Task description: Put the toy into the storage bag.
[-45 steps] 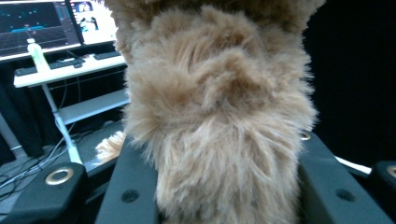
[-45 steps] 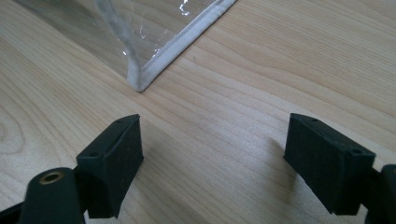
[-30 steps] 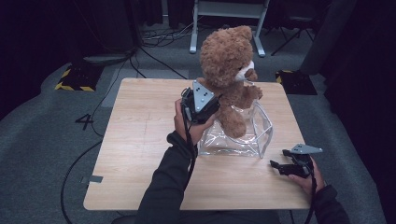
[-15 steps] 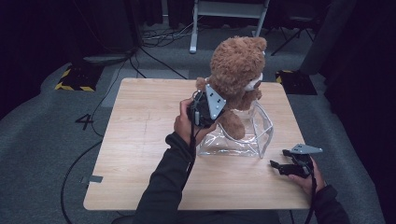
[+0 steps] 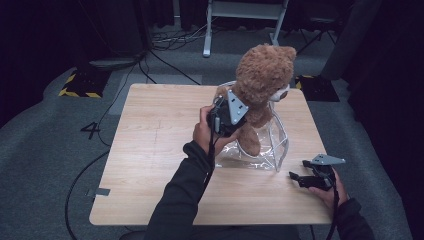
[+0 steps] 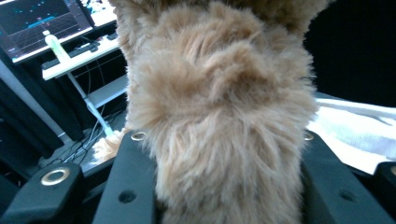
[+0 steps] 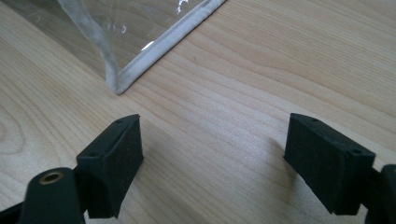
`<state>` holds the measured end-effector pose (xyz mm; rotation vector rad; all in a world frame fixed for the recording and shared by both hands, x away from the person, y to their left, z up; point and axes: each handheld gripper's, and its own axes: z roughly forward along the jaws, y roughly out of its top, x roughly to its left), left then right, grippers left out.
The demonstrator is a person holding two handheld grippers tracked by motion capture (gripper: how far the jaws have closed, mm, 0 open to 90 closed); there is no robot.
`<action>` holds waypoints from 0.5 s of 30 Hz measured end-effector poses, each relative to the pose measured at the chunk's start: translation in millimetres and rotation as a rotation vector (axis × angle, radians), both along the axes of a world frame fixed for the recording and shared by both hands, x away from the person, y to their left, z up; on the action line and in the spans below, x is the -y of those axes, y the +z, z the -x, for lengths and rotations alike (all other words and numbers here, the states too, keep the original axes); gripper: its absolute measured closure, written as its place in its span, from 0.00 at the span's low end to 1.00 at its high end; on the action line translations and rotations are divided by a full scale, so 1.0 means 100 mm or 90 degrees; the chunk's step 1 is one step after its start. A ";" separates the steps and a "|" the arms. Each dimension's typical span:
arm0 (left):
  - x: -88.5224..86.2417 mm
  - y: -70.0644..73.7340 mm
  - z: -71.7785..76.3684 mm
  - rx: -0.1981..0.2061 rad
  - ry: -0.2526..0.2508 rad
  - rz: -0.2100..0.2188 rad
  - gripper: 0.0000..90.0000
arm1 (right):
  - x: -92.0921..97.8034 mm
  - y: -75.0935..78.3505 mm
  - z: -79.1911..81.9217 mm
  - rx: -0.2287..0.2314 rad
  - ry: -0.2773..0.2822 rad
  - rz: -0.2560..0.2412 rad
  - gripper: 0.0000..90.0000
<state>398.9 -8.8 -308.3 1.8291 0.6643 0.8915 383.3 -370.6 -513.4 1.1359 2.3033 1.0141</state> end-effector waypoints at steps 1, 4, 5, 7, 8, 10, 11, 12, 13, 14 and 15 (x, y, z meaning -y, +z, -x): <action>0.04 0.02 -0.01 0.001 -0.004 -0.001 0.69 | 0.00 0.00 0.00 0.000 0.000 0.000 0.21; 0.15 0.07 -0.04 -0.008 -0.019 0.001 0.69 | 0.00 0.00 0.00 0.000 0.000 0.000 0.21; 0.17 0.08 -0.04 -0.010 -0.022 0.005 0.69 | 0.00 0.00 0.00 0.000 0.000 0.000 0.21; 0.22 0.09 -0.06 -0.015 -0.030 0.003 0.69 | 0.00 0.00 0.00 0.000 0.000 0.000 0.21; 0.23 0.08 -0.06 -0.017 -0.032 -0.001 0.69 | 0.00 0.00 0.00 0.000 0.000 0.000 0.21; 0.24 0.03 -0.10 -0.031 -0.031 -0.001 0.69 | 0.00 0.00 0.00 0.000 0.000 0.000 0.21; 0.23 -0.01 -0.13 -0.040 -0.030 -0.002 0.69 | 0.00 0.00 0.00 0.000 0.000 0.000 0.21; 0.22 -0.04 -0.15 -0.046 -0.031 0.000 0.69 | 0.00 0.00 0.00 0.000 0.000 0.000 0.21; 0.22 -0.06 -0.16 -0.051 -0.033 0.004 0.68 | 0.00 0.00 0.00 0.000 0.000 0.000 0.21; 0.21 -0.09 -0.18 -0.058 -0.037 0.008 0.68 | 0.00 0.00 0.00 0.000 0.000 0.000 0.21; 0.19 -0.13 -0.21 -0.067 -0.041 0.010 0.68 | 0.00 0.00 0.00 0.000 0.000 0.000 0.21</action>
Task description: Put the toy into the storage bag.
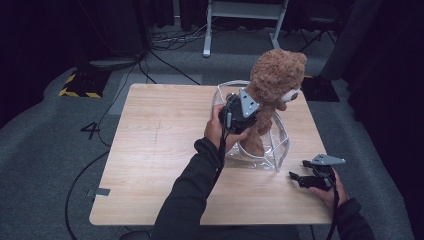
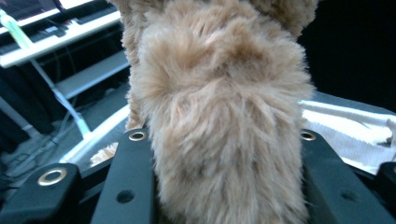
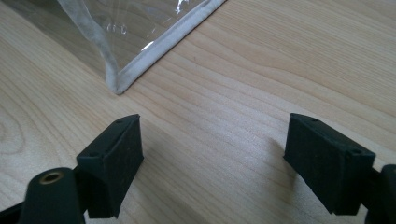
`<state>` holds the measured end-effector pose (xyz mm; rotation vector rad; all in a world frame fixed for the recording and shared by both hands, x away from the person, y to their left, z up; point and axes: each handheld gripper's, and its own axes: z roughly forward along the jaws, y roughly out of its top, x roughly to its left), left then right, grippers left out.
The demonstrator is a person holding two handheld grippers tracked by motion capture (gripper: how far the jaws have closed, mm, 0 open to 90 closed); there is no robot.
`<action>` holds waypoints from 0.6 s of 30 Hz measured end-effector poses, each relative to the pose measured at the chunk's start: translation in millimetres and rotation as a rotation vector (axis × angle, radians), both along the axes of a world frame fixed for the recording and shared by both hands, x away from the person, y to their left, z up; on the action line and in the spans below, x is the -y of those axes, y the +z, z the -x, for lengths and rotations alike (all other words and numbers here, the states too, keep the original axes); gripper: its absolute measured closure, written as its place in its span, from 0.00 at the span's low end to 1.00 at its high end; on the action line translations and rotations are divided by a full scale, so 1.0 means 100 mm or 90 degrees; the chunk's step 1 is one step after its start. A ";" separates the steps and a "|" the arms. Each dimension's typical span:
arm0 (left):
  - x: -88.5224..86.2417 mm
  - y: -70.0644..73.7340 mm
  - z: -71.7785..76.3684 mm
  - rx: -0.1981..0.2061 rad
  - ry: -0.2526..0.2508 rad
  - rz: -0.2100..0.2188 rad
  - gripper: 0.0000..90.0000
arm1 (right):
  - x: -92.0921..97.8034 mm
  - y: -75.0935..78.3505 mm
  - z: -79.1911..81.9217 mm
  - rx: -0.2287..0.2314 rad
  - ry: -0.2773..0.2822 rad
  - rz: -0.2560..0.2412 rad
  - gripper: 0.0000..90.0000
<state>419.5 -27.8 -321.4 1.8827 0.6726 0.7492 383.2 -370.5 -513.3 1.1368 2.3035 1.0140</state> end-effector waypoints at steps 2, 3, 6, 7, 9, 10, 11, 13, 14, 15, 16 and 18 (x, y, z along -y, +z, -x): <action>-0.02 -0.04 -0.03 -0.009 -0.003 0.001 0.68 | 0.00 0.00 0.00 0.000 0.000 0.000 0.21; -0.02 -0.06 -0.04 -0.013 -0.004 0.001 0.68 | 0.00 0.00 0.00 0.000 0.000 0.000 0.21; -0.02 -0.09 -0.05 -0.022 -0.010 -0.015 0.67 | 0.00 0.00 0.00 0.000 0.000 0.000 0.21; -0.02 -0.09 -0.06 -0.026 -0.013 -0.019 0.67 | 0.00 0.00 0.00 0.000 0.000 0.000 0.21; -0.01 -0.11 -0.07 -0.035 -0.017 -0.043 0.66 | 0.00 0.00 0.00 0.000 0.000 0.000 0.21; 0.00 -0.12 -0.08 -0.038 -0.020 -0.055 0.66 | 0.00 0.00 0.00 0.000 0.000 0.000 0.21; 0.00 -0.13 -0.08 -0.038 -0.021 -0.061 0.66 | 0.00 0.00 0.00 0.000 0.000 0.000 0.21; 0.00 -0.13 -0.08 -0.043 -0.024 -0.063 0.65 | 0.00 0.00 0.00 0.001 0.000 0.000 0.21; 0.00 -0.13 -0.08 -0.043 -0.025 -0.068 0.65 | 0.00 0.00 0.00 0.001 0.000 0.000 0.21; 0.00 -0.13 -0.08 -0.045 -0.027 -0.076 0.65 | 0.00 0.00 0.00 0.001 0.000 0.000 0.21; 0.00 -0.13 -0.08 -0.046 -0.028 -0.079 0.64 | 0.00 0.00 0.00 0.000 0.000 0.000 0.21; -0.01 -0.13 -0.08 -0.055 -0.036 -0.097 0.63 | 0.00 0.00 0.00 0.001 0.000 0.000 0.21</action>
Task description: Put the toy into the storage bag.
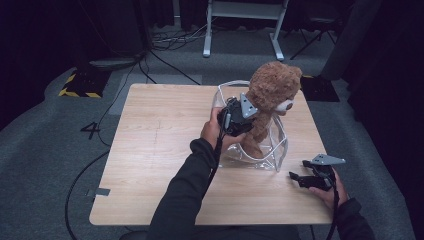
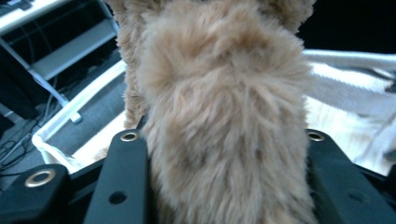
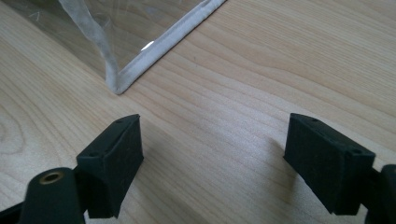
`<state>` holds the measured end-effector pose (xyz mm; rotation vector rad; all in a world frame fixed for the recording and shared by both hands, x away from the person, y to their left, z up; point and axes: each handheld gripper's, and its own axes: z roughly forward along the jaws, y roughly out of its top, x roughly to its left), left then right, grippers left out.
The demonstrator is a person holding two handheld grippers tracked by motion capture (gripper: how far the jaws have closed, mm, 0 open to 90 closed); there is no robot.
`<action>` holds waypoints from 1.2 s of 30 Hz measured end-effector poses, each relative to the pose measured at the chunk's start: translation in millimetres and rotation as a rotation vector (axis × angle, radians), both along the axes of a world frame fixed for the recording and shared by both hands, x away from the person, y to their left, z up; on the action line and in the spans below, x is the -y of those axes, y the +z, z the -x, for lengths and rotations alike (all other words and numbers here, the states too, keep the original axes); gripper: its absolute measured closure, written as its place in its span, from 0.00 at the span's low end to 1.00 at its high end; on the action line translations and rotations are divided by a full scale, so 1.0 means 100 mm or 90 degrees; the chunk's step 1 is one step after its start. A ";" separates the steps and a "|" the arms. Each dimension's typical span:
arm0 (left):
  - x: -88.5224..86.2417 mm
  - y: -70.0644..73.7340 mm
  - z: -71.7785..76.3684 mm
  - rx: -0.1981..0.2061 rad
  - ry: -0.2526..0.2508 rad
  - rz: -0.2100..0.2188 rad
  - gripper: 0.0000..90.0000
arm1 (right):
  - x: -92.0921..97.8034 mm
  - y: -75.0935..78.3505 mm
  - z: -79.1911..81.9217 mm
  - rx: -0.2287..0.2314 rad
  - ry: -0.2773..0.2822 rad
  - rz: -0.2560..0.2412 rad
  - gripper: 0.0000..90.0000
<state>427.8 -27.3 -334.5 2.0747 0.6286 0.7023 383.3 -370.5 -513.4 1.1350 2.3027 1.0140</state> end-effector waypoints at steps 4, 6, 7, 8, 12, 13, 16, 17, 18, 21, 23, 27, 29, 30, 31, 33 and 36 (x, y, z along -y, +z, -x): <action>-0.01 -0.02 0.01 -0.003 -0.002 -0.014 0.60 | 0.00 0.00 0.00 0.000 0.000 0.000 0.21; -0.02 -0.02 0.02 -0.008 -0.004 -0.022 0.58 | 0.00 0.00 0.00 0.000 0.000 0.000 0.21; -0.02 -0.02 0.02 -0.009 -0.005 -0.029 0.57 | 0.00 0.00 0.00 0.000 0.000 0.000 0.21; -0.02 -0.02 0.03 -0.013 -0.006 -0.034 0.56 | 0.00 0.00 0.00 0.000 0.000 0.000 0.21; -0.04 -0.02 0.03 -0.022 -0.012 -0.052 0.54 | 0.00 0.00 0.00 0.000 0.000 0.000 0.21; -0.03 -0.02 0.03 -0.026 -0.011 -0.055 0.53 | 0.00 0.00 0.00 0.000 0.000 0.000 0.21; 0.02 -0.02 0.02 -0.032 -0.011 -0.081 0.52 | 0.00 0.00 0.00 0.000 0.000 0.000 0.21; 0.05 -0.02 0.01 -0.034 -0.013 -0.095 0.52 | 0.00 0.00 0.00 0.000 0.000 0.000 0.21; 0.08 -0.03 0.01 -0.038 -0.013 -0.106 0.52 | 0.00 0.00 0.00 0.000 0.000 0.000 0.21; 0.12 -0.03 -0.02 -0.048 -0.005 -0.124 0.48 | 0.00 0.00 0.00 0.000 0.000 0.000 0.21; 0.12 -0.04 -0.05 -0.059 -0.001 -0.128 0.46 | 0.00 0.00 0.00 0.000 0.000 0.000 0.21; 0.04 -0.07 -0.08 -0.092 -0.002 -0.081 0.42 | 0.00 0.00 0.00 0.000 0.000 0.000 0.21; 0.01 -0.08 -0.09 -0.099 -0.003 -0.066 0.41 | 0.00 0.00 0.00 0.000 0.000 0.000 0.21; -0.01 -0.08 -0.09 -0.104 -0.007 -0.059 0.42 | 0.00 0.00 0.00 0.000 0.000 0.000 0.21; -0.02 -0.08 -0.09 -0.103 -0.009 -0.057 0.43 | 0.00 0.00 0.00 0.000 0.000 0.000 0.21; -0.04 -0.08 -0.09 -0.100 -0.004 -0.045 0.43 | 0.00 0.00 0.00 0.000 0.000 0.000 0.21; -0.07 -0.06 -0.08 -0.102 -0.009 -0.024 0.42 | 0.00 0.00 0.00 0.000 0.000 0.000 0.21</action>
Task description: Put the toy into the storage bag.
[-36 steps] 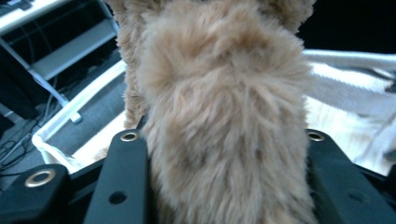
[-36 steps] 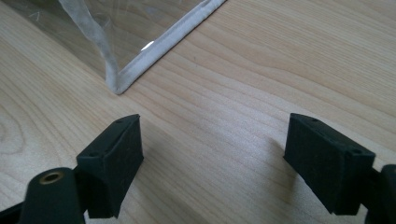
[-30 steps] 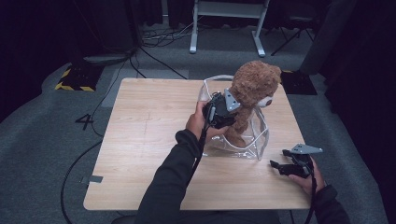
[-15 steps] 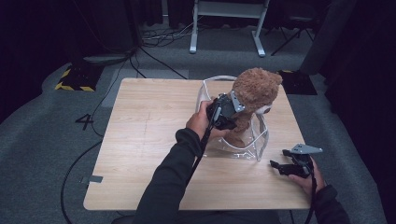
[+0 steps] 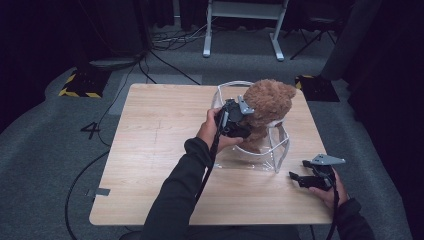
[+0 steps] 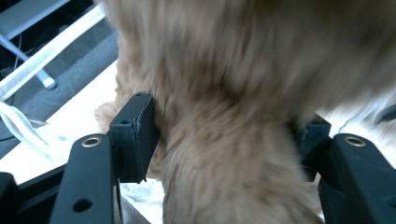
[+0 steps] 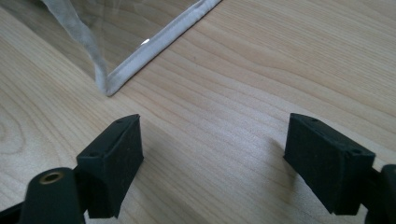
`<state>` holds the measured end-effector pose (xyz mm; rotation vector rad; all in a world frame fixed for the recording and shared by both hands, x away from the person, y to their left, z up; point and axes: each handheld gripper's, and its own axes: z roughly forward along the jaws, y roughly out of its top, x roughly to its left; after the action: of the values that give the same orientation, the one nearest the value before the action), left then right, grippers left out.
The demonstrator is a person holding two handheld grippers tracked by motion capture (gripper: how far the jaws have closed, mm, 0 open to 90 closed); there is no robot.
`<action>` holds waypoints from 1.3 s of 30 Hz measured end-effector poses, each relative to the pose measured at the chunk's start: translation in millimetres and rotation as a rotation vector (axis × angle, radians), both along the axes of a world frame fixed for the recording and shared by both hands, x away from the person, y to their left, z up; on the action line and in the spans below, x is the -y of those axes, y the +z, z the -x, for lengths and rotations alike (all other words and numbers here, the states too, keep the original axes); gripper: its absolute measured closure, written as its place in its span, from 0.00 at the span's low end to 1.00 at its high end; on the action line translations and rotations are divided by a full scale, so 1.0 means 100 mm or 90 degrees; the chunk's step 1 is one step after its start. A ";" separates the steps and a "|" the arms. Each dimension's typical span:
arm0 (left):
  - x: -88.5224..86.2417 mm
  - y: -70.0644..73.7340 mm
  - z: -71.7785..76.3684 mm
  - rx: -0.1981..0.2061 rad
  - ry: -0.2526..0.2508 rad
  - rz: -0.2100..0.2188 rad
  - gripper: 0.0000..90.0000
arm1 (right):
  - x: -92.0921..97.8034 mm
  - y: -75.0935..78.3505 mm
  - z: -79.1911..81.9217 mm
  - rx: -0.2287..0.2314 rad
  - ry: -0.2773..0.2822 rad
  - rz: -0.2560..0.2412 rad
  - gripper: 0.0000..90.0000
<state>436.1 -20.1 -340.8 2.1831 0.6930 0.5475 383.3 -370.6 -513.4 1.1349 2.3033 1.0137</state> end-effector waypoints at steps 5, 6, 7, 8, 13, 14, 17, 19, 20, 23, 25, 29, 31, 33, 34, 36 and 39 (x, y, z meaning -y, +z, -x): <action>0.02 -0.05 -0.01 -0.007 -0.011 -0.022 0.46 | 0.00 0.00 0.00 0.000 0.000 0.000 0.21; 0.02 -0.05 -0.01 -0.010 -0.013 -0.019 0.47 | 0.00 0.00 0.00 0.000 0.000 0.000 0.21; 0.02 -0.06 -0.02 -0.011 -0.015 -0.017 0.48 | 0.00 0.00 0.00 0.000 0.000 0.000 0.21; 0.02 -0.06 -0.01 -0.010 -0.013 -0.015 0.48 | 0.00 0.00 0.00 0.000 0.000 0.000 0.21; -0.02 -0.07 -0.02 -0.017 -0.004 0.003 0.43 | 0.00 0.00 0.00 0.000 0.000 0.000 0.21; -0.03 -0.08 -0.02 -0.020 -0.003 0.011 0.42 | 0.00 0.00 0.00 0.000 0.000 0.000 0.21; -0.05 -0.09 -0.03 -0.024 0.010 0.039 0.32 | 0.00 0.00 0.00 0.000 0.000 0.000 0.21; -0.05 -0.10 -0.03 -0.026 0.014 0.050 0.30 | 0.00 0.00 0.00 0.000 0.000 0.000 0.21; -0.05 -0.10 -0.03 -0.027 0.017 0.055 0.29 | 0.00 0.00 0.00 0.000 0.000 0.000 0.21; -0.05 -0.10 -0.03 -0.023 0.019 0.056 0.28 | 0.00 0.00 0.00 0.000 0.000 0.000 0.21; -0.05 -0.09 -0.03 -0.023 0.020 0.061 0.27 | 0.00 0.00 0.00 0.000 0.000 0.000 0.21; -0.06 -0.09 -0.02 -0.021 0.025 0.070 0.26 | 0.00 0.00 0.00 0.000 0.000 0.000 0.21; -0.07 -0.08 -0.01 -0.019 0.024 0.071 0.26 | 0.00 0.00 0.00 0.000 0.000 0.000 0.21; -0.07 -0.06 0.00 -0.019 0.024 0.072 0.26 | 0.00 0.00 0.00 0.000 0.000 0.000 0.21; -0.08 -0.05 0.00 -0.015 0.026 0.072 0.26 | 0.00 0.00 0.00 -0.001 0.000 0.000 0.21; -0.08 -0.05 0.01 -0.009 0.035 0.070 0.25 | 0.00 0.00 0.00 0.000 0.000 -0.001 0.21; -0.09 -0.05 0.01 -0.013 0.036 0.080 0.25 | 0.00 0.00 0.00 -0.001 0.000 0.000 0.21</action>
<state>435.1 -10.8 -345.4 2.0596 0.7802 0.4981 383.2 -370.5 -513.3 1.1354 2.3041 1.0130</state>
